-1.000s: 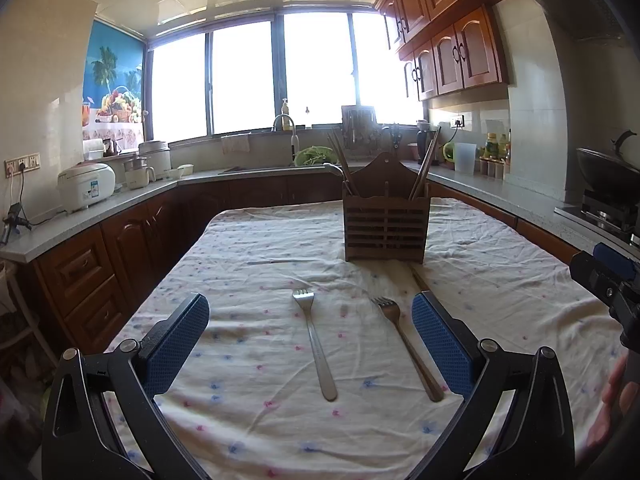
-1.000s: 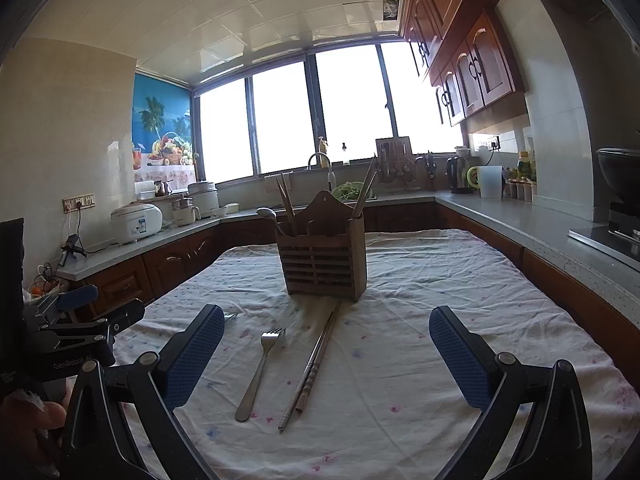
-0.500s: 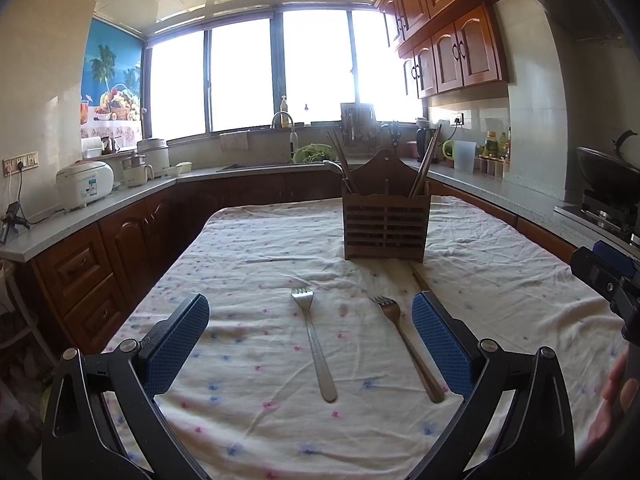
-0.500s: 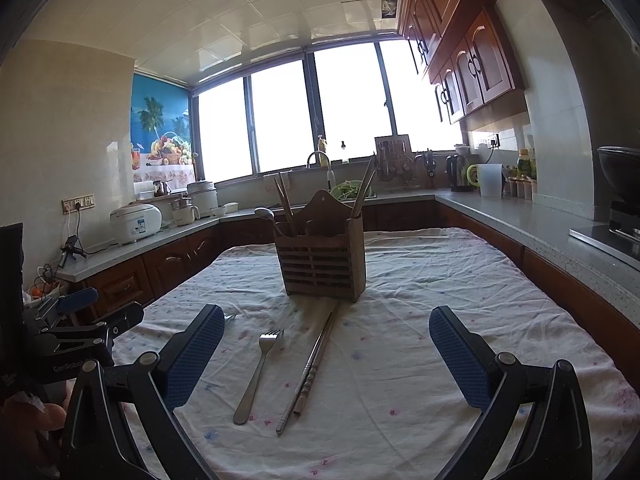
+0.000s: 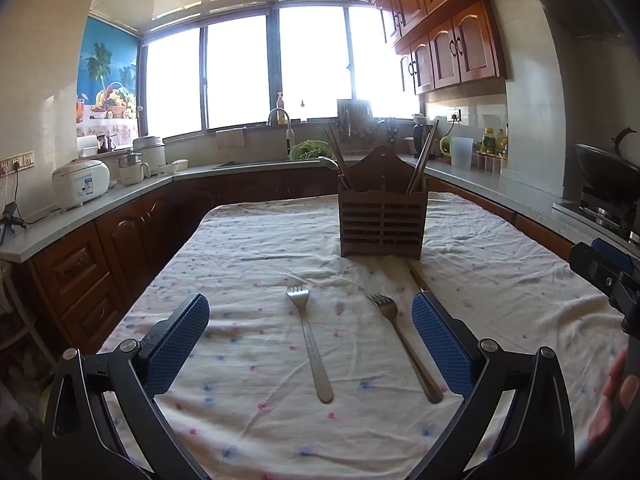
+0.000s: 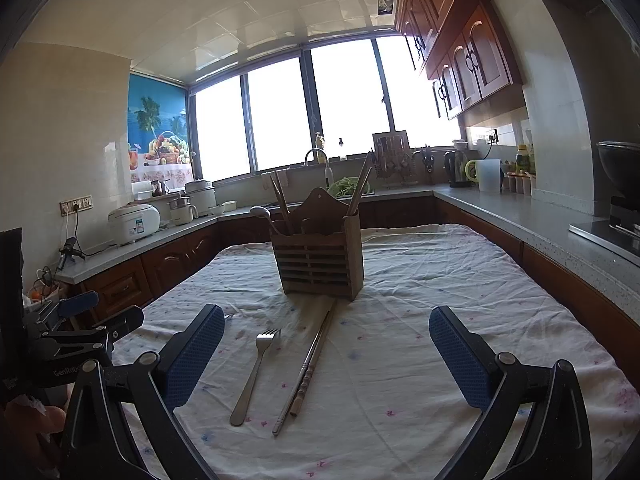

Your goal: Organize utensils

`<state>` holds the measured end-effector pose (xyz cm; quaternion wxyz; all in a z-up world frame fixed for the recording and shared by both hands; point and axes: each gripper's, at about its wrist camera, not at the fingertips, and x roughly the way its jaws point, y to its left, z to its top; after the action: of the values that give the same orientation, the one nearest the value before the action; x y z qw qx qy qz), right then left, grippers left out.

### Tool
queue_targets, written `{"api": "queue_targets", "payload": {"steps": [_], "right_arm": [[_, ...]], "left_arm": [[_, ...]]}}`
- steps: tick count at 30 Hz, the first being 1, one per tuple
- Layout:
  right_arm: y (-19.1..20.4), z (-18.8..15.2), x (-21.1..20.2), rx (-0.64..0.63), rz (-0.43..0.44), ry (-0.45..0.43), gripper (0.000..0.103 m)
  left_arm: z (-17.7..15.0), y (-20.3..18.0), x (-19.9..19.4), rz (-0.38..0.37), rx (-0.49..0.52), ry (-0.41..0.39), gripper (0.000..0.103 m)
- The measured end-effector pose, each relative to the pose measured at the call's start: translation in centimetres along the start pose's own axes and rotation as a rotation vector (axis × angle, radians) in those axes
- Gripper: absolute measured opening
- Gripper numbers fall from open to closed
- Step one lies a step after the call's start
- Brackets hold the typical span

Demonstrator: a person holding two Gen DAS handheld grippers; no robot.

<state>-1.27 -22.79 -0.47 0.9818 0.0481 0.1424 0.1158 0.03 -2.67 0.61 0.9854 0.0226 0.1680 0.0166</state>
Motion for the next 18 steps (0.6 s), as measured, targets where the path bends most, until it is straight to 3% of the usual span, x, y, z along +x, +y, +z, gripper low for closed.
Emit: {"api": "queue_targets", "payload": {"steps": [18], "right_arm": [[-0.6, 0.2, 1.2, 0.008, -0.009, 0.033, 0.103]], "left_arm": [[0.4, 0.0, 1.0, -0.033, -0.013, 0.027, 0.103]]}}
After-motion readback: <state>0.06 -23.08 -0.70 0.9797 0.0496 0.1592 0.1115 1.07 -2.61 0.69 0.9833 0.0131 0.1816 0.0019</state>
